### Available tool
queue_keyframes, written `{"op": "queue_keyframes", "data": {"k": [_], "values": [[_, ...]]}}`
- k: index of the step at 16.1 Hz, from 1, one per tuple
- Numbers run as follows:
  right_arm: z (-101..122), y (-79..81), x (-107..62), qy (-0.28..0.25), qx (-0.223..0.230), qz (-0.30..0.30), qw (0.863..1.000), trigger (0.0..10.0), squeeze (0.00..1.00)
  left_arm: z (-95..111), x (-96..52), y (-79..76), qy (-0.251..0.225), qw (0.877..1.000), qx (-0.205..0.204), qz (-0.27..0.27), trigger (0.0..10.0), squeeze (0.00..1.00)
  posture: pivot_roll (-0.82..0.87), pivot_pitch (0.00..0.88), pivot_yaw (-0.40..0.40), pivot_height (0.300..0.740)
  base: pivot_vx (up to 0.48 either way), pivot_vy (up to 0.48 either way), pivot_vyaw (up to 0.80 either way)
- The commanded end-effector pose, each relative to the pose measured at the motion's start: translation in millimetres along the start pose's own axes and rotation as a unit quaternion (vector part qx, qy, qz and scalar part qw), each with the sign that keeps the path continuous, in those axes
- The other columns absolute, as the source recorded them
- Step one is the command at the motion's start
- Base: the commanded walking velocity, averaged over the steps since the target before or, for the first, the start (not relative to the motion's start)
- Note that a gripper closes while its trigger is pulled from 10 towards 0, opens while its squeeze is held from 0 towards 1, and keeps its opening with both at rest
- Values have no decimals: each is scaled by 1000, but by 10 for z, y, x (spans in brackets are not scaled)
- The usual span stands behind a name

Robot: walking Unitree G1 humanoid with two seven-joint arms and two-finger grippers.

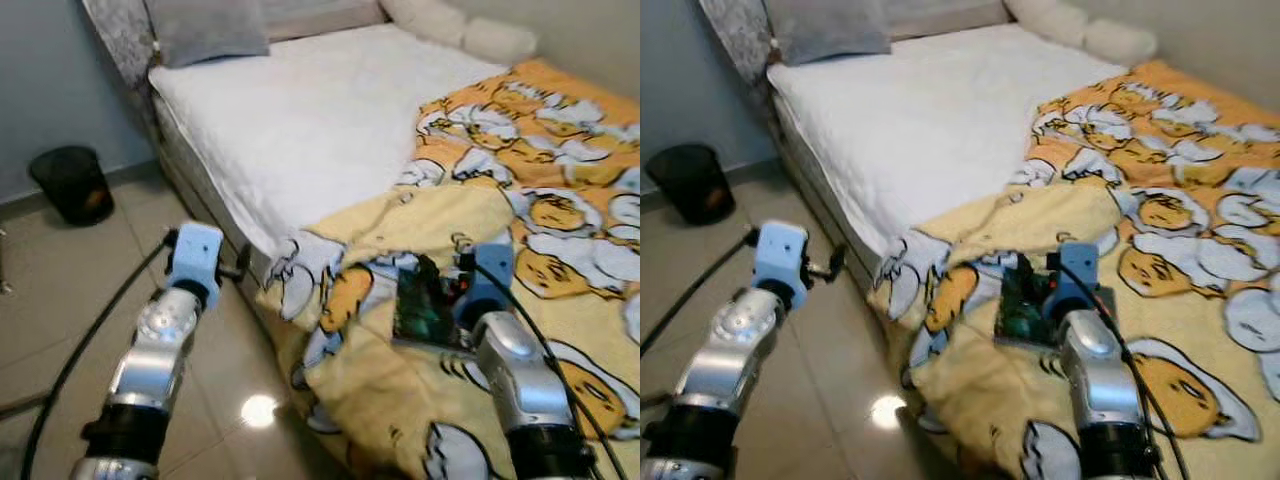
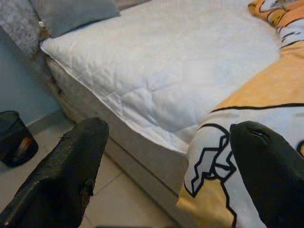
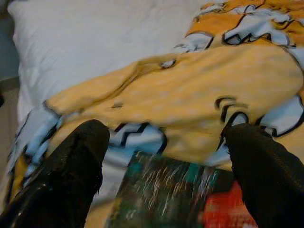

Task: Clean up the room

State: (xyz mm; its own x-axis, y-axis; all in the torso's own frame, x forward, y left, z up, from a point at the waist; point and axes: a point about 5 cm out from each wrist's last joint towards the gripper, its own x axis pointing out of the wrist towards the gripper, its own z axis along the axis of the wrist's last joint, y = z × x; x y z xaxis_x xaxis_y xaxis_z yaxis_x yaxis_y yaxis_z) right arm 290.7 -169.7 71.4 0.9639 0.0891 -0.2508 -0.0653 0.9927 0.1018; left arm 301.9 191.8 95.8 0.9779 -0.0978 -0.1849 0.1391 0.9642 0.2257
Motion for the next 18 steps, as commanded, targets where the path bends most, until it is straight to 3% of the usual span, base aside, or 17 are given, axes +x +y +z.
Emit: {"op": "queue_keyframes", "data": {"k": [1, 11, 12, 13, 14, 15, 18], "values": [[28, 47, 11, -1, 3, 11, 1000, 10000, 0, -3, -6, 18, 1, 1000, 6, -7, 10000, 1000, -29, 0, -13, 740, 0, 0, 0], [-30, 45, 9, 23, 14, 10, 1000, 10000, 0, -74, -69, -151, 13, 995, 34, -97, 10000, 1000, -26, 0, -14, 740, 0, 0, 0], [-59, 9, 8, 40, 31, 3, 999, 10000, 451, -73, -82, -165, 12, 993, 35, -110, 10000, 1000, -26, 0, -14, 740, 0, 0, 0], [-139, -70, -8, 79, 79, -5, 994, 10000, 1000, -65, -117, -189, 7, 990, 37, -139, 10000, 1000, -25, 0, -20, 740, 0, 0, 0], [-201, -120, -31, 106, 114, 1, 988, 10000, 1000, -57, -143, -201, 4, 987, 39, -158, 10000, 1000, -22, 0, -25, 740, 0, 0, 0], [-273, -213, -116, 131, 173, 54, 975, 10000, 1000, -39, -203, -209, -2, 979, 53, -197, 10000, 1000, -22, 0, -28, 740, 0, 0, 0], [-301, -563, -289, 133, 236, 69, 960, 10000, 1000, 13, -285, -220, -15, 965, 36, -258, 10000, 1000, -23, 0, -32, 740, 0, 0, 0]]}}
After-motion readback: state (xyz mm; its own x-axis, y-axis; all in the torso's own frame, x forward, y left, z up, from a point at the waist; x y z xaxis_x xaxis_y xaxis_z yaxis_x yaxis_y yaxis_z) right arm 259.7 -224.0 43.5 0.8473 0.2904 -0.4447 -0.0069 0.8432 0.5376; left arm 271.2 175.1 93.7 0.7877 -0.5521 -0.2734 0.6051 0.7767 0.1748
